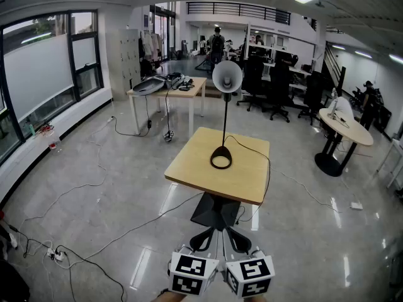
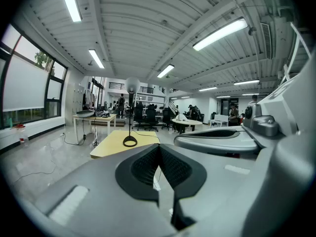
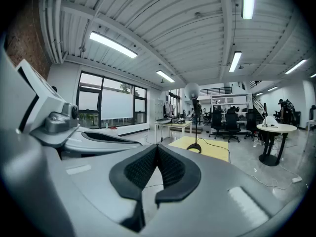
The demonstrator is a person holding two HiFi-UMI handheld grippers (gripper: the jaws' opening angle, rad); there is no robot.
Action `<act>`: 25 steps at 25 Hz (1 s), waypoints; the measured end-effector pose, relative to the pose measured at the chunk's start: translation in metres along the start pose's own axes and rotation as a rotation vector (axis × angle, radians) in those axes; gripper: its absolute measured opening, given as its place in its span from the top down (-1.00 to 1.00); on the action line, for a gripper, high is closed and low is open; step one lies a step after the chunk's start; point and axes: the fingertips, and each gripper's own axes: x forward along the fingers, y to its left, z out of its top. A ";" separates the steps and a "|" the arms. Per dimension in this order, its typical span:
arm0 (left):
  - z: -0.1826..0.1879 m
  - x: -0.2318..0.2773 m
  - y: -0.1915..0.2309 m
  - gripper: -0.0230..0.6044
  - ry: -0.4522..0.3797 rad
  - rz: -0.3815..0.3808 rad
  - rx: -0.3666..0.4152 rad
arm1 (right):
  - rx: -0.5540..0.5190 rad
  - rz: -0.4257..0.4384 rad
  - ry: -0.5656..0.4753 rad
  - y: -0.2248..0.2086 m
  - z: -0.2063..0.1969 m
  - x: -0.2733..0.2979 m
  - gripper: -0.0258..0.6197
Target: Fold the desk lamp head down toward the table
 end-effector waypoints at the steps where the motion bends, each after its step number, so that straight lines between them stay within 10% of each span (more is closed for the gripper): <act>1: 0.006 0.015 -0.008 0.93 0.003 -0.001 -0.001 | -0.001 0.001 -0.010 -0.017 0.007 0.001 0.91; 25: 0.089 0.277 -0.334 0.88 0.092 0.059 0.067 | -0.062 0.007 0.061 -0.423 0.019 -0.128 0.90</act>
